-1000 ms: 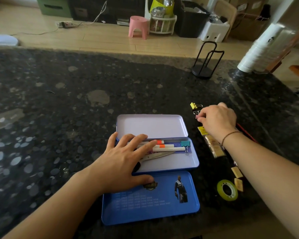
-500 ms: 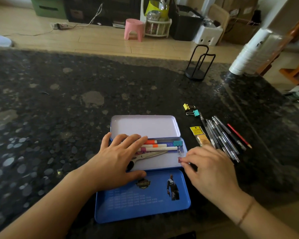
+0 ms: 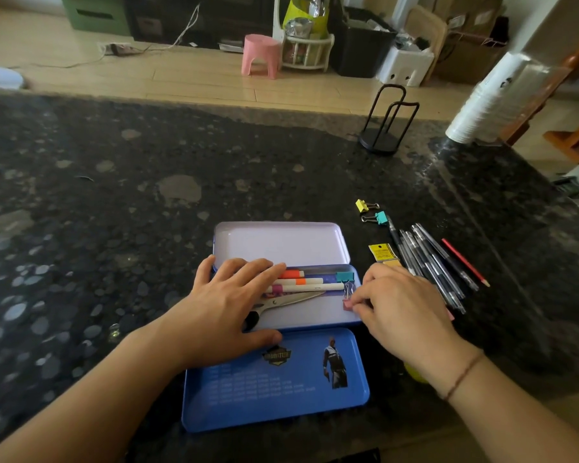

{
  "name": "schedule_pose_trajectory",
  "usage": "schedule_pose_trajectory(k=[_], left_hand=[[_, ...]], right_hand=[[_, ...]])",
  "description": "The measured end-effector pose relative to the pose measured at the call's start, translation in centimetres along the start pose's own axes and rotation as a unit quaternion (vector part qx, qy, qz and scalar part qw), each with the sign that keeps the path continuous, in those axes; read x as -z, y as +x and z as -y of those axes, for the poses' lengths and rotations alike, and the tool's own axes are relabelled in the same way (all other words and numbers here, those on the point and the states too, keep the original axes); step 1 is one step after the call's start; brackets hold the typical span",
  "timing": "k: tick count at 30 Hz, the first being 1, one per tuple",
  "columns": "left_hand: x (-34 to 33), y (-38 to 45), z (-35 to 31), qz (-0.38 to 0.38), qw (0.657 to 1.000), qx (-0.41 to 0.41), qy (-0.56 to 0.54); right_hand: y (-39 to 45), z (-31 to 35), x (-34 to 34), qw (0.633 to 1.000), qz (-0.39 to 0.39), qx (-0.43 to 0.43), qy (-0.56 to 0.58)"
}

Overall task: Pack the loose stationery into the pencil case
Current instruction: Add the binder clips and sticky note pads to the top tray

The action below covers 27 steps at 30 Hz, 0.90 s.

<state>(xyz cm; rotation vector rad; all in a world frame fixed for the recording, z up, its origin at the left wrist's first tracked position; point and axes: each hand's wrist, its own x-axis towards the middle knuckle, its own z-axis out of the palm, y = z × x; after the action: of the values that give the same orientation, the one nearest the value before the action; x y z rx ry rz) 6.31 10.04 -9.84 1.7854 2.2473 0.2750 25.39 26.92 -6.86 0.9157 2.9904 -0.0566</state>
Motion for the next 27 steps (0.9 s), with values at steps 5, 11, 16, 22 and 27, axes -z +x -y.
schedule_pose_trajectory(k=[5, 11, 16, 22, 27], left_hand=[[0.1, 0.0, -0.2, -0.007, 1.0, 0.002, -0.003], [0.0, 0.0, -0.2, -0.018, 1.0, 0.003, -0.018], [-0.2, 0.0, 0.0, -0.021, 1.0, -0.002, -0.018], [-0.2, 0.1, 0.0, -0.019, 1.0, 0.001, -0.016], [-0.1, 0.0, -0.2, -0.026, 0.999, 0.01, -0.025]], right_hand=[[2.5, -0.9, 1.9, 0.993, -0.028, -0.077, 0.081], [11.0, -6.1, 0.7, 0.99, -0.06, -0.131, -0.005], [13.2, -7.2, -1.2, 0.991, -0.027, -0.071, -0.112], [12.8, -8.0, -1.9, 0.992, -0.058, -0.028, -0.11], [12.5, -8.2, -2.0, 0.991, -0.051, -0.013, -0.123]])
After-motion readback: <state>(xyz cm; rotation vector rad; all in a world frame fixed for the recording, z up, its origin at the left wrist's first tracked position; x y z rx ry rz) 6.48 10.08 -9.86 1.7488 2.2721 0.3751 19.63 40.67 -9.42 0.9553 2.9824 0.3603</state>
